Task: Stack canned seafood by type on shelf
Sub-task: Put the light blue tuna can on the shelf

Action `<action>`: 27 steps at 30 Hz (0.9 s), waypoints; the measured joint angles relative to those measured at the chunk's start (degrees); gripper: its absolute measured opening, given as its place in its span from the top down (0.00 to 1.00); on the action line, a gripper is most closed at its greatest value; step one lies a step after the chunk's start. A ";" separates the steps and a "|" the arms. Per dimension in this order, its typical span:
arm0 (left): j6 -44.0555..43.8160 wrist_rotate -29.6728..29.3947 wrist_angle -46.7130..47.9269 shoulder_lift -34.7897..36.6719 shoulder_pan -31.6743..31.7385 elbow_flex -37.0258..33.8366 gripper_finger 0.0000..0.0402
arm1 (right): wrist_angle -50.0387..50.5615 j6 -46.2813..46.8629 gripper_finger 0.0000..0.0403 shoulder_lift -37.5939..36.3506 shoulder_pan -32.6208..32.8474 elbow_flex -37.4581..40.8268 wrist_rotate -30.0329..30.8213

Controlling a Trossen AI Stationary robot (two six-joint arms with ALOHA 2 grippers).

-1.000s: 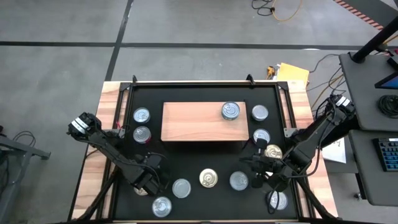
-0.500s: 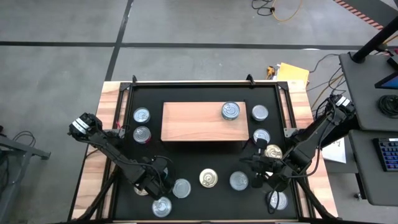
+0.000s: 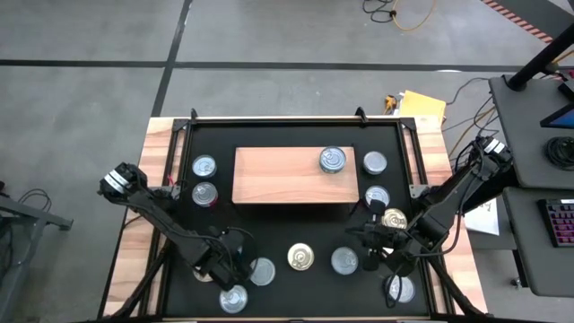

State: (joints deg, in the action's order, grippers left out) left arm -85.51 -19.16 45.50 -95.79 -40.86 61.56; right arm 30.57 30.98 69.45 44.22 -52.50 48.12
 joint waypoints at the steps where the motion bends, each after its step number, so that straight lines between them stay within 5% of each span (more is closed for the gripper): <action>1: 0.59 0.20 0.61 0.32 0.00 1.13 1.00 | 0.00 0.01 0.98 0.00 0.01 0.04 0.00; 11: 8.88 -2.55 11.10 7.44 0.37 7.03 1.00 | 0.02 -0.06 0.98 0.02 -0.01 0.32 0.01; 16: 3.24 -2.55 9.15 14.46 0.51 -0.85 1.00 | 0.02 -0.06 0.98 0.02 -0.01 0.80 0.00; 21: -0.86 2.17 -6.23 21.14 1.01 -12.66 1.00 | 0.00 0.01 0.98 0.02 0.00 1.55 0.00; 27: -17.78 6.83 -7.60 23.86 1.38 -21.87 1.00 | -0.04 0.04 0.98 0.02 0.00 1.89 0.00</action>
State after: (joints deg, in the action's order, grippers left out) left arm -103.29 -12.33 37.90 -71.93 -39.48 39.68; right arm 30.52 31.01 69.47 44.22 -50.61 48.12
